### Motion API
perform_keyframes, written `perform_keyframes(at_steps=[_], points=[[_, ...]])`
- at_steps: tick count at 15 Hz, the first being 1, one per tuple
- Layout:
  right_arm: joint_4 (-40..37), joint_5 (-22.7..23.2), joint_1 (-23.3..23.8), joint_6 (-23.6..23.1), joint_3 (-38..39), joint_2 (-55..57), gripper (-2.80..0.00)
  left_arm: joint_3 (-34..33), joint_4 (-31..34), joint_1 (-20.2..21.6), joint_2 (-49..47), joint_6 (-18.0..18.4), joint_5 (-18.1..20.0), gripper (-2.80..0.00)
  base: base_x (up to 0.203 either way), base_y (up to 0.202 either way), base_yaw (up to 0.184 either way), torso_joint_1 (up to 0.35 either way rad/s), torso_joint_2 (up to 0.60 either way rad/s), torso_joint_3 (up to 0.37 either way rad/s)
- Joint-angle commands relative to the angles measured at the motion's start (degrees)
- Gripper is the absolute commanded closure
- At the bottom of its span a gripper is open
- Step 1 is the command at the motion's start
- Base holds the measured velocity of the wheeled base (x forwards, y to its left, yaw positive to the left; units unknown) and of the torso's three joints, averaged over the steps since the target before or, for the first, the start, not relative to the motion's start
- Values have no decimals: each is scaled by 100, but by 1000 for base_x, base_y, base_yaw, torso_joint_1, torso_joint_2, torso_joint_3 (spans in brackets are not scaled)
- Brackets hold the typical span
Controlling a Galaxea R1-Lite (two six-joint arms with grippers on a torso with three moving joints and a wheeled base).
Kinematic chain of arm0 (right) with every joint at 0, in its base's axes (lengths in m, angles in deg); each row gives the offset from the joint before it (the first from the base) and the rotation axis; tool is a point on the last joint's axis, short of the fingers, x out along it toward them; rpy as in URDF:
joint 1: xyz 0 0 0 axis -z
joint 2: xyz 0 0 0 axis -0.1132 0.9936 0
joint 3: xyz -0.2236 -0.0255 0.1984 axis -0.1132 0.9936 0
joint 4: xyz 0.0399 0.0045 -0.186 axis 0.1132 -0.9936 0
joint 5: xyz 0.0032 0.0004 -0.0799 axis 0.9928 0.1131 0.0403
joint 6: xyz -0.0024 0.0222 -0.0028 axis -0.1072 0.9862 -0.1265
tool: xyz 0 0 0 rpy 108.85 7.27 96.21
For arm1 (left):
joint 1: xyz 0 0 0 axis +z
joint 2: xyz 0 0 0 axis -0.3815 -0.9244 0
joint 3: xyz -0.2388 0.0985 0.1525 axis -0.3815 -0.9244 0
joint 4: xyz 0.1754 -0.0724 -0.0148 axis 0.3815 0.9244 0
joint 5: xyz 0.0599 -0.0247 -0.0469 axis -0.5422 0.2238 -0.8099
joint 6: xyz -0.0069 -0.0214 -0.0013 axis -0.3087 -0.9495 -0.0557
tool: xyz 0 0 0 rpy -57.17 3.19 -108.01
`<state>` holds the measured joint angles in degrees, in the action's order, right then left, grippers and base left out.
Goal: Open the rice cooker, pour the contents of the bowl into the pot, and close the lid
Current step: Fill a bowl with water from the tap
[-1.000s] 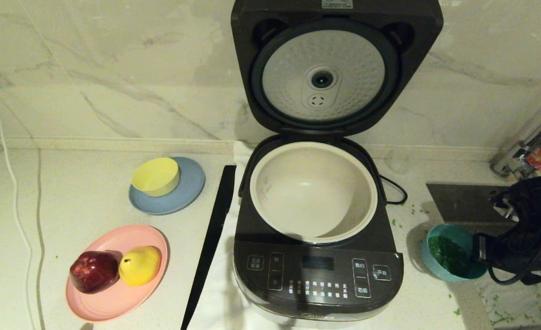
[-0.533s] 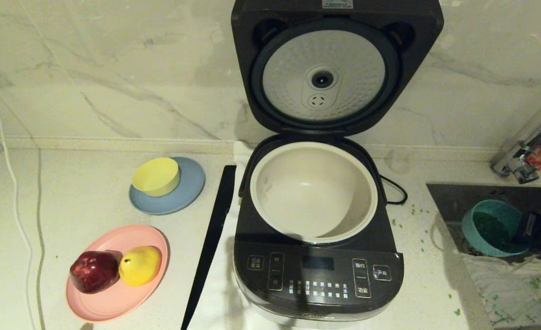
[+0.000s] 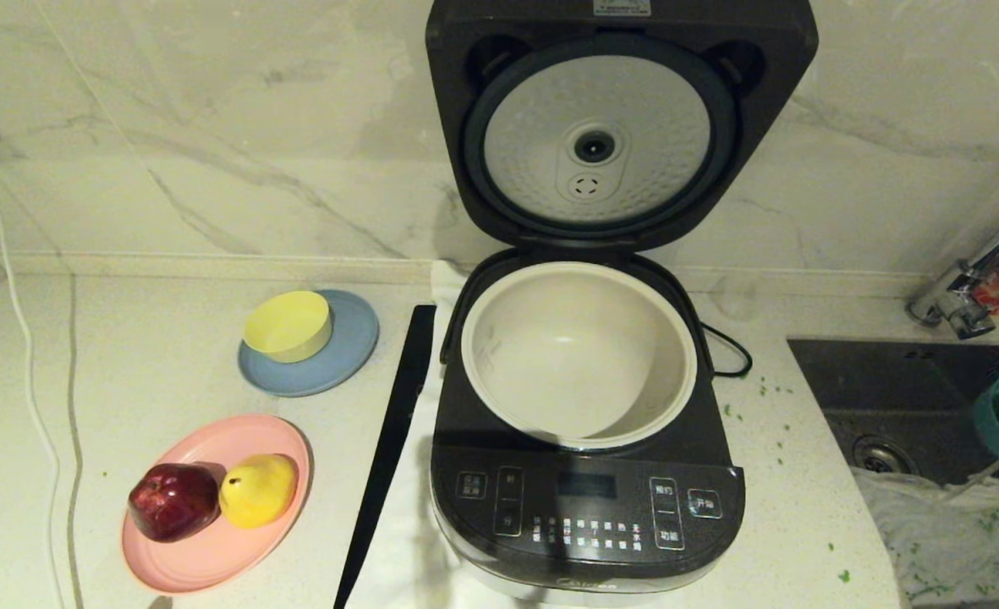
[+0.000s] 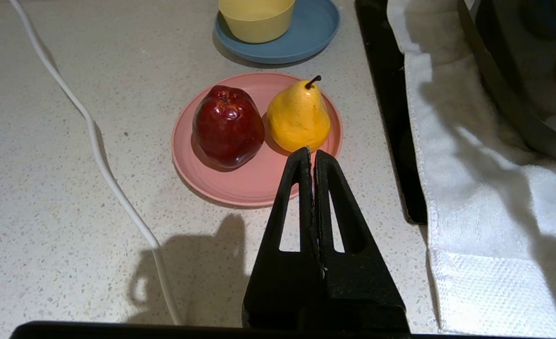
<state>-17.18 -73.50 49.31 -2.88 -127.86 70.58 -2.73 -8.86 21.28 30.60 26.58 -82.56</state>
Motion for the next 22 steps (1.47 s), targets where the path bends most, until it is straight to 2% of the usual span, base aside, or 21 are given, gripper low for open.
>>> perform_keyframes(at_steps=[1,7,9,22], points=[[0,7,379,7,-455,675,0,-44,-2,0,4,7,2,0,0,0,0,0,0,0],[-10,0,544,177,-1364,1521,0,-44,-2,0,4,7,2,0,0,0,0,0,0,0],[-33,0,544,368,-1536,1652,0,-44,-2,0,4,7,2,0,0,0,0,0,0,0],[-416,105,421,378,-1157,977,0,-44,-2,0,4,-2,2,0,0,0,0,0,0,0]])
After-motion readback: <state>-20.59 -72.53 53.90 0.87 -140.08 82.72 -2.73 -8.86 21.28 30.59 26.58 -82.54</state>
